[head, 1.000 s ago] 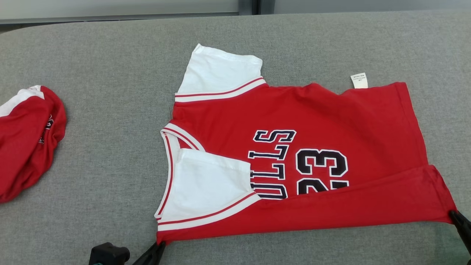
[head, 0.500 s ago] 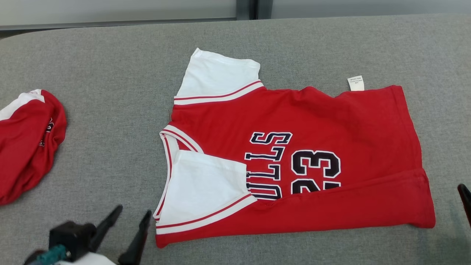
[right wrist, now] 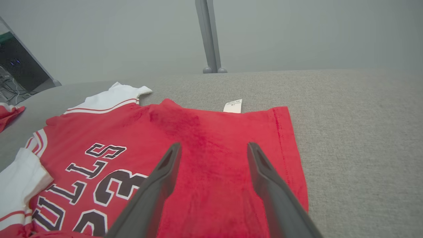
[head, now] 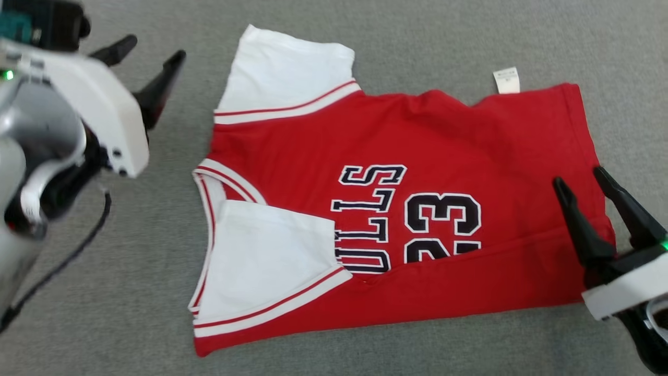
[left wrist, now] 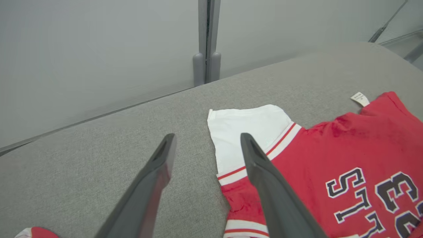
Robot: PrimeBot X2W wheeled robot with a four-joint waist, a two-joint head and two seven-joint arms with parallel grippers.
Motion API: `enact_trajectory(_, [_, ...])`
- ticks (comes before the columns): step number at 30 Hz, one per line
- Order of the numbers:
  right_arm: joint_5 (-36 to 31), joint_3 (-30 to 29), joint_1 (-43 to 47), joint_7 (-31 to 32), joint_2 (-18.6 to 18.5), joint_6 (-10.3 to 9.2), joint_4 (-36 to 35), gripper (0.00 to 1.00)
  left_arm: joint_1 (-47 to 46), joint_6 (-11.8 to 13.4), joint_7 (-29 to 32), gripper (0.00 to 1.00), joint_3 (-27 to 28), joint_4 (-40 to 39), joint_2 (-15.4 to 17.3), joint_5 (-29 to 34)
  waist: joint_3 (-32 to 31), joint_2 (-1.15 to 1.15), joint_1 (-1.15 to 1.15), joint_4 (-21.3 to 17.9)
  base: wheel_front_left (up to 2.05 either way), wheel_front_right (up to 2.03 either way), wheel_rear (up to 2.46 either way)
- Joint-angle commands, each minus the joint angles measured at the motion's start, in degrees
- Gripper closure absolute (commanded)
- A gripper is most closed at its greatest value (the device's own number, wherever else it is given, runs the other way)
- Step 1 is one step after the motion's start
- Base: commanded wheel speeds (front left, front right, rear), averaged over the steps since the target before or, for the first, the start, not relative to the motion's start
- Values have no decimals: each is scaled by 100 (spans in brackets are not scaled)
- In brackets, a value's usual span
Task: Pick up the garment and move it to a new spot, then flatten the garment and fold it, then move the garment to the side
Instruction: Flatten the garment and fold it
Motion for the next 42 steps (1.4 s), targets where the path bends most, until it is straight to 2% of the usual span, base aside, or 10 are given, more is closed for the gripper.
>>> enact_trajectory(1, [-25,118,-193,-91,49,-7,76,0,-355,-70,291,0,-109,295,-69,19,372,0,0,-337,0,0,0])
enact_trajectory(5, [56,428,-588,-339,159,-7,320,0,-1291,-205,935,0,-391,1192,-233,290,724,0,0,-652,0,0,0])
enact_trajectory(12, [236,714,-857,-749,220,-6,800,0,-2137,-363,1285,0,-685,2435,-300,713,1058,0,0,-1111,0,0,0])
enact_trajectory(26, [578,1159,-1086,-1266,274,-6,1364,0,-2496,-663,1336,0,-839,3139,-225,841,1172,0,0,-1558,0,0,0])
enact_trajectory(27, [598,1169,-1106,-1294,271,-6,1393,0,-2504,-669,1336,3,-843,3148,-219,845,1174,0,0,-1574,0,0,0])
enact_trajectory(28, [621,1190,-1126,-1321,269,-6,1419,0,-2505,-669,1355,20,-842,3166,-213,832,1175,0,0,-1587,0,0,0])
enact_trajectory(29, [633,1217,-1140,-1330,263,-6,1444,0,-2505,-669,1362,48,-851,3176,-202,837,1176,0,0,-1598,0,0,0])
enact_trajectory(32, [685,1266,-1166,-1374,228,-6,1496,0,-2489,-682,1387,78,-860,3195,-197,807,1182,0,0,-1616,0,0,0])
enact_trajectory(33, [700,1278,-1175,-1397,217,-6,1505,0,-2476,-702,1389,100,-857,3191,-210,770,1185,0,0,-1618,0,0,0])
enact_trajectory(42, [764,1296,-1380,-1453,81,-6,1530,0,-2409,-941,1166,100,-711,3062,-255,502,1138,0,0,-1541,0,0,0])
